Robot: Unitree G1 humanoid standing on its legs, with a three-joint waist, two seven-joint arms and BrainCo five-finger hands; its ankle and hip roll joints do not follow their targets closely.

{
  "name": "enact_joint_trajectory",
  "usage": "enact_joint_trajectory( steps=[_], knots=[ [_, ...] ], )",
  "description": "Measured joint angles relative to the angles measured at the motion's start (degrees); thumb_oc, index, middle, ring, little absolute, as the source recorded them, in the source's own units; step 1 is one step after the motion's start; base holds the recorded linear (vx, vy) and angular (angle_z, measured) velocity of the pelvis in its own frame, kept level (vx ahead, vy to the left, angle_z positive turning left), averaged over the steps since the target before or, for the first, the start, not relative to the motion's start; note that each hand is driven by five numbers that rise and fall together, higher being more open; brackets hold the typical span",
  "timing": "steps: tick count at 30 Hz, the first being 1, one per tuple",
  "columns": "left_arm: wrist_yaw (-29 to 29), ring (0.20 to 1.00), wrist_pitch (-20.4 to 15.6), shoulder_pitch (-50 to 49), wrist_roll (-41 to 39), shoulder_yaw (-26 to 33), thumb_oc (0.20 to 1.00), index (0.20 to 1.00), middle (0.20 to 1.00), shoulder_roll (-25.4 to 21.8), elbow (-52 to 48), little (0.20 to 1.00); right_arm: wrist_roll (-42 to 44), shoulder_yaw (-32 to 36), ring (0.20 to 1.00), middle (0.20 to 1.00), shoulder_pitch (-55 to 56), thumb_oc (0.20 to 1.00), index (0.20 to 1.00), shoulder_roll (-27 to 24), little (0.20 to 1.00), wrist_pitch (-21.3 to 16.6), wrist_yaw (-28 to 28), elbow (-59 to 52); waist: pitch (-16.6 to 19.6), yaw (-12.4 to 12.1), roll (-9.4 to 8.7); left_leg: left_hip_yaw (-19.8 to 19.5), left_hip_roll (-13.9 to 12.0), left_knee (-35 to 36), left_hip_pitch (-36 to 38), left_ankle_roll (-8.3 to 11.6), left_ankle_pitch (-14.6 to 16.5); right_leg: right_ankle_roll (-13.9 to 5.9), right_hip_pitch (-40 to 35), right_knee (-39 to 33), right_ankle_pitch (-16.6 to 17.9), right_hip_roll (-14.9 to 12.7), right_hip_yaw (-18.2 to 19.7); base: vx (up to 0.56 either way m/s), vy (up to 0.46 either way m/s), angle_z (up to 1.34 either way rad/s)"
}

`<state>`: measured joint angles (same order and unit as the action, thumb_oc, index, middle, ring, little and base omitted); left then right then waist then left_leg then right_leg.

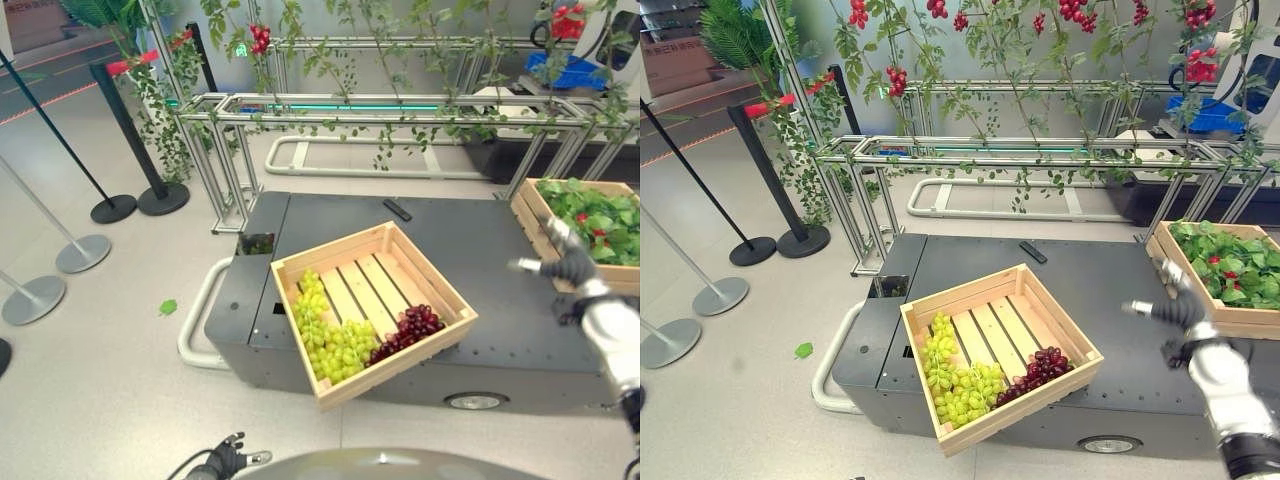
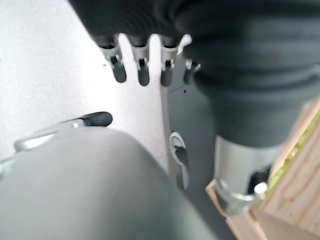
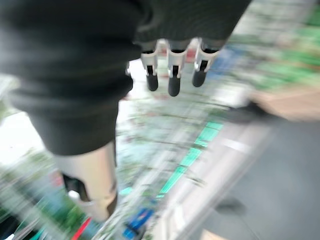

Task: Pick up the fruits from the basket on one side to the basket on the other side

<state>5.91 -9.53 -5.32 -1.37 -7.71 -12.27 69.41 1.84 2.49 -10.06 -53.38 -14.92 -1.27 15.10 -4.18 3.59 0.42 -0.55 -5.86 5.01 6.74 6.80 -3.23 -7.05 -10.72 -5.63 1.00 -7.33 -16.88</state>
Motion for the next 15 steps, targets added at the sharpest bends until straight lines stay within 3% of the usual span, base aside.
enact_joint_trajectory(
  steps=[3,4,7,11,15],
  knots=[
    [0.33,1.000,-0.18,0.20,-0.08,-0.07,1.000,1.000,1.000,-0.04,-0.33,1.000,-4.17,-1.80,1.000,1.000,-6.53,1.000,1.000,-4.22,1.000,-1.22,-0.14,-4.35,-0.50,-0.16,-0.47,-0.93,0.03,0.00,-0.59,0.06,-0.20,0.02,0.05,0.00,-0.04,0.05,-0.87,0.03,-0.038,0.16],
    [0.63,1.000,-0.43,0.55,-0.07,-0.27,1.000,1.000,1.000,-0.18,-0.63,1.000,-7.63,-3.97,1.000,1.000,-9.50,1.000,1.000,-7.92,1.000,-2.35,-0.21,-6.57,-0.96,0.05,-0.23,-1.41,0.10,-0.01,-0.94,0.06,-0.32,-0.05,0.06,0.00,-0.13,0.05,-1.30,0.02,-0.016,0.17],
    [0.80,1.000,-1.04,1.16,-0.09,-0.70,1.000,1.000,1.000,-0.71,-0.90,1.000,-13.28,-8.74,1.000,1.000,-15.17,1.000,1.000,-11.08,1.000,-3.58,-0.55,-6.13,-1.60,-1.64,-1.02,-2.34,0.08,-0.02,-1.68,0.13,-0.60,0.01,0.32,0.00,-0.19,0.15,-2.12,0.03,-0.027,0.16],
    [0.76,1.000,-1.04,1.20,-0.09,-1.11,1.000,1.000,1.000,-1.25,-1.05,1.000,-16.65,-12.50,1.000,1.000,-19.12,1.000,1.000,-11.44,1.000,-3.89,-0.55,-7.08,-2.23,-3.53,-1.55,-4.15,0.52,-0.44,-3.69,0.06,-1.13,0.06,0.84,0.03,-0.35,0.07,-3.83,0.02,-0.028,0.22],
    [0.70,1.000,-1.00,2.35,-0.10,-1.15,1.000,1.000,1.000,-1.39,-1.13,1.000,-19.91,-15.86,1.000,1.000,-21.64,1.000,1.000,-13.00,1.000,-3.90,-0.58,-7.24,-3.19,-3.49,-1.67,-6.45,1.07,-1.23,-5.54,0.06,-1.20,-0.12,1.03,0.05,-0.85,-0.03,-5.71,0.00,-0.021,0.32]
  ],
)
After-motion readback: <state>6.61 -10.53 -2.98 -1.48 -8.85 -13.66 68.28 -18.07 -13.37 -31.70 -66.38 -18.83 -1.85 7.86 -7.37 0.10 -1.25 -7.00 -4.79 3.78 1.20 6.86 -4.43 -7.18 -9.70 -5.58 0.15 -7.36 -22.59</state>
